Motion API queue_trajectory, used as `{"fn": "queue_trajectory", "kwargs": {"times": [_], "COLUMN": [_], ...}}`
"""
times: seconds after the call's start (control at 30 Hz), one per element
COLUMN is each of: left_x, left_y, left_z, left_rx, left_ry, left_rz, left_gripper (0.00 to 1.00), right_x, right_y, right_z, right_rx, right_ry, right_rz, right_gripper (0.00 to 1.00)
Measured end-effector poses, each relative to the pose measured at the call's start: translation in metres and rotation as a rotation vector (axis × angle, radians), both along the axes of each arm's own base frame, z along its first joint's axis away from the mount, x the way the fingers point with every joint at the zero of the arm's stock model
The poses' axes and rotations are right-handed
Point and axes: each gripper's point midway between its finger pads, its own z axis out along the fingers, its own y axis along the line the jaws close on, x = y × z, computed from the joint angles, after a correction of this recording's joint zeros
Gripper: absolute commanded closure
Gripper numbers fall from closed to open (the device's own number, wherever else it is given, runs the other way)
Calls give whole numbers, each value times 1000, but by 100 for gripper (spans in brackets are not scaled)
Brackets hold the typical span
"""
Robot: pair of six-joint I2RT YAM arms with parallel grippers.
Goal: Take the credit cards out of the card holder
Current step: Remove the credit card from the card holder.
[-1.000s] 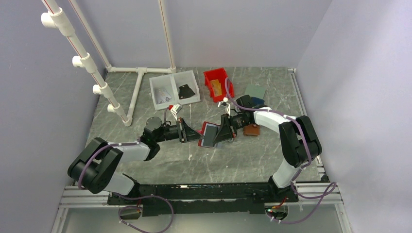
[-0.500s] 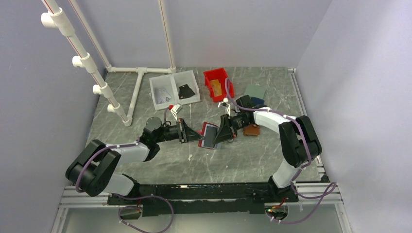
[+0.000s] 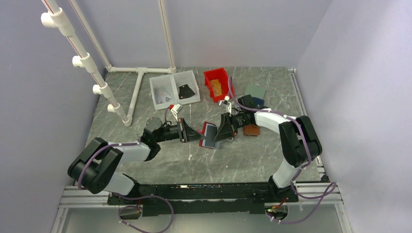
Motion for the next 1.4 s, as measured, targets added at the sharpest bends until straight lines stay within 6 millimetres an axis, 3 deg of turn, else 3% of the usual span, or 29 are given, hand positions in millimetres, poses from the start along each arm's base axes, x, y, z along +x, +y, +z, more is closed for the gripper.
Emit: {"fn": "queue_trajectory", "kwargs": {"times": [0.33, 0.63, 0.93, 1.1, 1.27, 1.4], "left_x": [0, 4, 10, 16, 20, 19], "left_y": [-1, 1, 15, 18, 22, 24], "left_z": [3, 1, -12, -33, -73, -90], "left_rx": [-8, -1, 47, 102, 167, 202], "left_ry": [-8, -3, 46, 98, 198, 240], "left_rz": [-2, 15, 84, 117, 145, 156], "left_gripper": [100, 100, 100, 100, 100, 100], "right_x": [5, 3, 9, 16, 15, 11], "right_y": [0, -2, 0, 1, 5, 11], "right_z": [2, 5, -9, -30, -54, -71], "right_rx": [5, 21, -49, -119, -195, -252], "right_ry": [42, 54, 37, 61, 93, 119], "right_rz": [-8, 0, -41, -73, -81, -75], "right_gripper": [99, 100, 100, 100, 100, 100]}}
